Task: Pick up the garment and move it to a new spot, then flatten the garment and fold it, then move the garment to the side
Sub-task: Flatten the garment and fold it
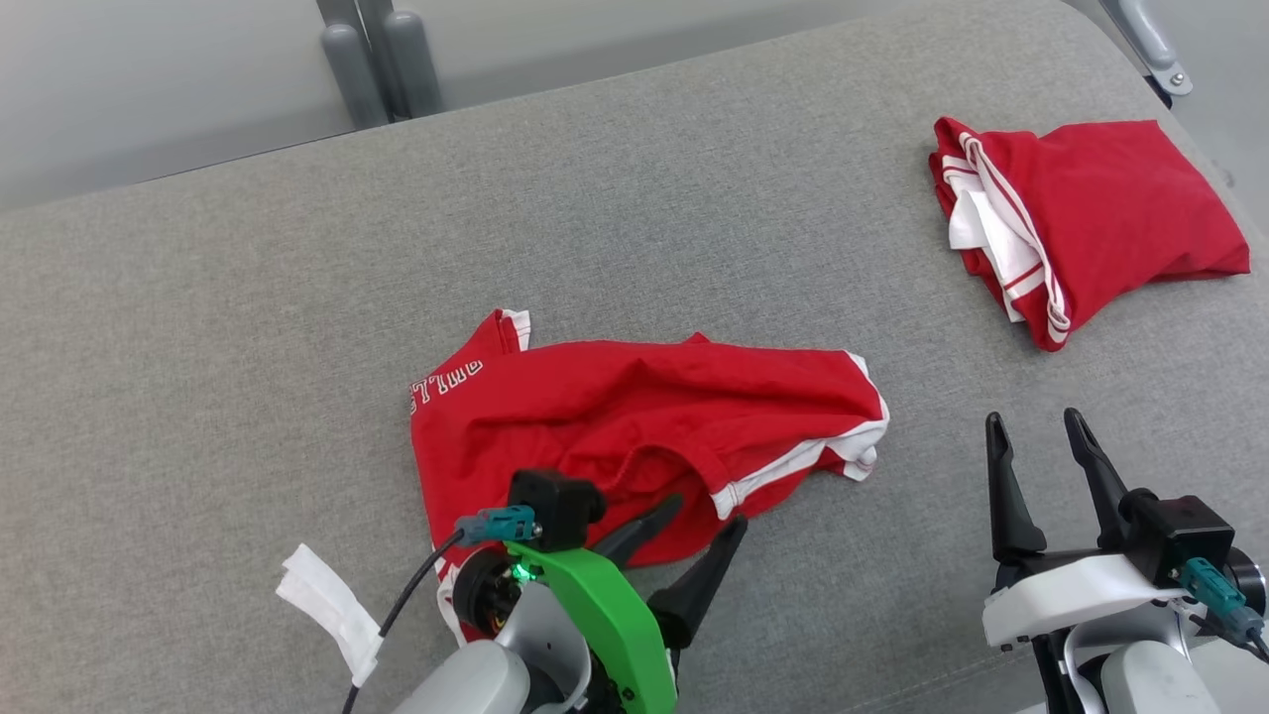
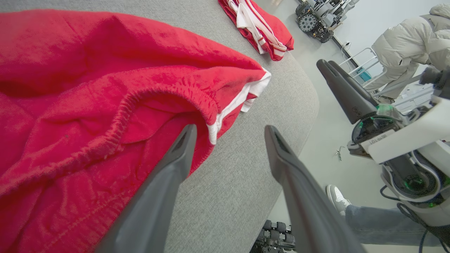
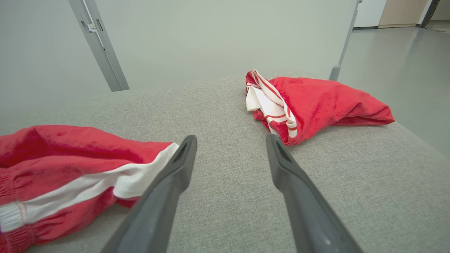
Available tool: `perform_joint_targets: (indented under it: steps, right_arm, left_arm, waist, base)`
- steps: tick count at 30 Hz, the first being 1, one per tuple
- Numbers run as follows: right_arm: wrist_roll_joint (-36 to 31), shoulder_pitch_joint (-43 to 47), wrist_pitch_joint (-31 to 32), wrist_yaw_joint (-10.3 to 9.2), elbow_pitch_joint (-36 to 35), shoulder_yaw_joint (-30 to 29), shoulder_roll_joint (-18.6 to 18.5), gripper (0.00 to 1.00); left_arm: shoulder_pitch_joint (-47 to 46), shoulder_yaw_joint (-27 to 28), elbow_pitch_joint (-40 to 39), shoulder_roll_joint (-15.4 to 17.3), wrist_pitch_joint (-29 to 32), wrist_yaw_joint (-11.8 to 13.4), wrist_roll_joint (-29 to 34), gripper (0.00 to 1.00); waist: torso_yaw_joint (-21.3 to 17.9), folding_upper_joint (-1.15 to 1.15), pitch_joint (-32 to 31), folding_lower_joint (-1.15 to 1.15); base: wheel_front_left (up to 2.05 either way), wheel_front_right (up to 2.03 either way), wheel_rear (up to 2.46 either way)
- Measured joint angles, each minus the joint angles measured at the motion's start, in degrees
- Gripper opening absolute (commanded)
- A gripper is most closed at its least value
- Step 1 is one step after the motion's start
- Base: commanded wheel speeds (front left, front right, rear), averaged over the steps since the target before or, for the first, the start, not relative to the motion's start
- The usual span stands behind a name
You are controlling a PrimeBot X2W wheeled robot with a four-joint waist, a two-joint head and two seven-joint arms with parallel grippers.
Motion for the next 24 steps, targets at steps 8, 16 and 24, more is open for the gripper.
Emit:
perform_joint_targets:
  steps: [8, 16, 24]
  right_arm:
    - [0.1, -1.6, 0.0, 0.00, -0.2, 1.8, 0.0, 1.00]
    - [1.0, -1.7, 0.0, 0.00, -0.1, 1.0, 0.0, 1.00]
    - [1.5, 0.0, 0.0, 0.00, 0.3, -0.1, 0.0, 1.00]
  left_arm:
    - [-1.2, -1.2, 3.2, -1.7, 1.6, 2.6, 1.2, 1.00]
    - [-5.1, -2.0, 8.5, -3.1, 1.5, 2.2, 2.2, 0.95]
    - [-4.9, -2.5, 3.5, -1.9, 2.3, 0.8, 1.2, 0.00]
  waist:
    - [-0.1, 0.00, 0.5, 0.00]
    - [-2.5, 0.00, 3.0, 0.00]
    - [-2.4, 0.00, 3.7, 0.00]
  base:
    - [0.00, 0.00, 0.00]
    - [0.00, 0.00, 0.00]
    - [0.00, 0.00, 0.00]
